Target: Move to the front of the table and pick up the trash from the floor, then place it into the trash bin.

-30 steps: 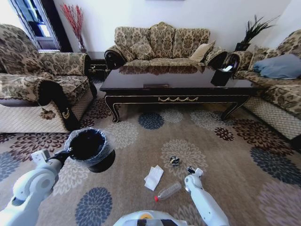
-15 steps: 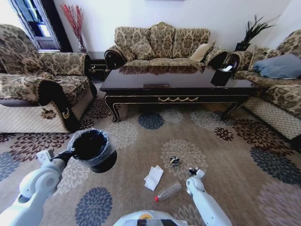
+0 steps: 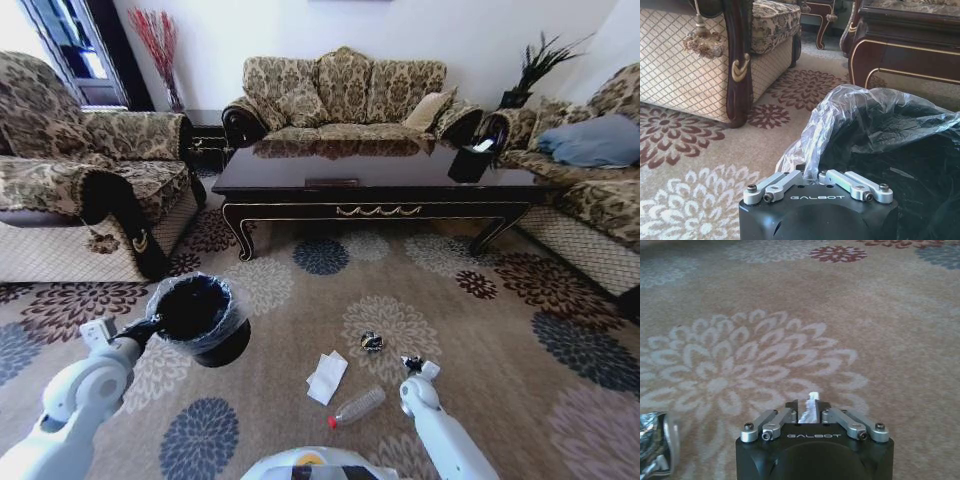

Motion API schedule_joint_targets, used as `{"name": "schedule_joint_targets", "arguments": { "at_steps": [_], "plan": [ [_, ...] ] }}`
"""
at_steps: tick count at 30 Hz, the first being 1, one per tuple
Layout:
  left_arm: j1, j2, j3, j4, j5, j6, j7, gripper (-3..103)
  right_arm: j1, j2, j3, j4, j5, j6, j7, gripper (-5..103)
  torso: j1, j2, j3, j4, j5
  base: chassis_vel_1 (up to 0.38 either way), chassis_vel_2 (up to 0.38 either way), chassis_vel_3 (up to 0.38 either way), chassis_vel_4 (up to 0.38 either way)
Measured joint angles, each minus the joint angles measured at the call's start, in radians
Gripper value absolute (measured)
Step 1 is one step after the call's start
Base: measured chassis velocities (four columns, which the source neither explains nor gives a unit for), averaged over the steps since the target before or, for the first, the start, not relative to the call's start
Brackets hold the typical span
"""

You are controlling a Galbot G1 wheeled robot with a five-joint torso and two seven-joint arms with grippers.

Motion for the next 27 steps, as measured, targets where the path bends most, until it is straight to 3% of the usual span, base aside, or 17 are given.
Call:
{"name": "schedule_joint_targets", "arguments": {
  "at_steps": [5,6,9,12,15,18,23,24,25,27],
  "plan": [
    [0.013,0.002,-0.015,-0.007,0.0,0.0,0.0,4,0.034,0.024,-0.014,-0.052,-0.027,0.001,-0.001,42,0.0,0.0,0.0,0.0001,0.0001,0.0,0.0,0.0,0.0],
    [0.013,0.002,-0.015,-0.007,0.0,0.0,0.0,4,0.034,0.024,-0.014,-0.052,-0.027,0.001,-0.001,42,0.0,0.0,0.0,0.0001,0.0001,0.0,0.0,0.0,0.0],
    [0.013,-0.001,-0.017,-0.008,-0.001,0.0,0.0,4,0.04,0.027,-0.018,-0.07,-0.043,0.001,0.002,61,0.0,0.0,0.0,0.0,0.0,0.0,0.0,0.0,0.0],
    [0.013,-0.005,-0.016,-0.008,-0.001,0.0,0.0,4,0.042,0.026,-0.018,-0.081,-0.053,0.001,0.003,61,0.0,0.0,0.0,-0.0001,0.0001,0.0,0.0,0.0,0.0],
    [0.009,-0.009,-0.009,-0.007,0.001,0.0,0.0,4,0.037,0.022,-0.017,-0.08,-0.055,0.001,0.002,45,0.0,0.0,0.0,-0.0001,0.0,0.0,0.0,0.0,0.0],
    [0.005,-0.01,-0.003,-0.005,0.002,-0.001,0.0,4,0.032,0.02,-0.017,-0.071,-0.053,0.001,0.002,40,0.0,0.0,0.0,-0.0002,0.0001,0.0,0.0,0.0,0.0],
    [-0.002,-0.011,0.007,-0.003,0.004,-0.001,0.0,4,0.017,0.015,-0.011,-0.049,-0.051,0.001,-0.001,18,0.0,0.0,0.0,-0.0002,0.0001,0.0,0.0,0.0,0.0],
    [-0.002,-0.011,0.008,-0.003,0.005,-0.001,0.0,4,0.016,0.015,-0.011,-0.047,-0.051,0.001,-0.002,18,0.0,0.0,0.0,-0.0002,0.0,0.0,0.0,0.0,0.0],
    [-0.002,-0.011,0.009,-0.003,0.005,-0.001,0.0,4,0.011,0.014,-0.009,-0.043,-0.052,0.003,-0.006,8,0.0,0.0,0.0,-0.0002,0.0001,0.0,0.0,0.0,0.0],
    [-0.002,-0.01,0.009,-0.003,0.005,-0.002,0.0,4,0.009,0.013,-0.009,-0.041,-0.052,0.004,-0.008,8,0.0,0.0,0.0,-0.0002,0.0001,0.0,0.0,0.0,0.0]
  ]
}}
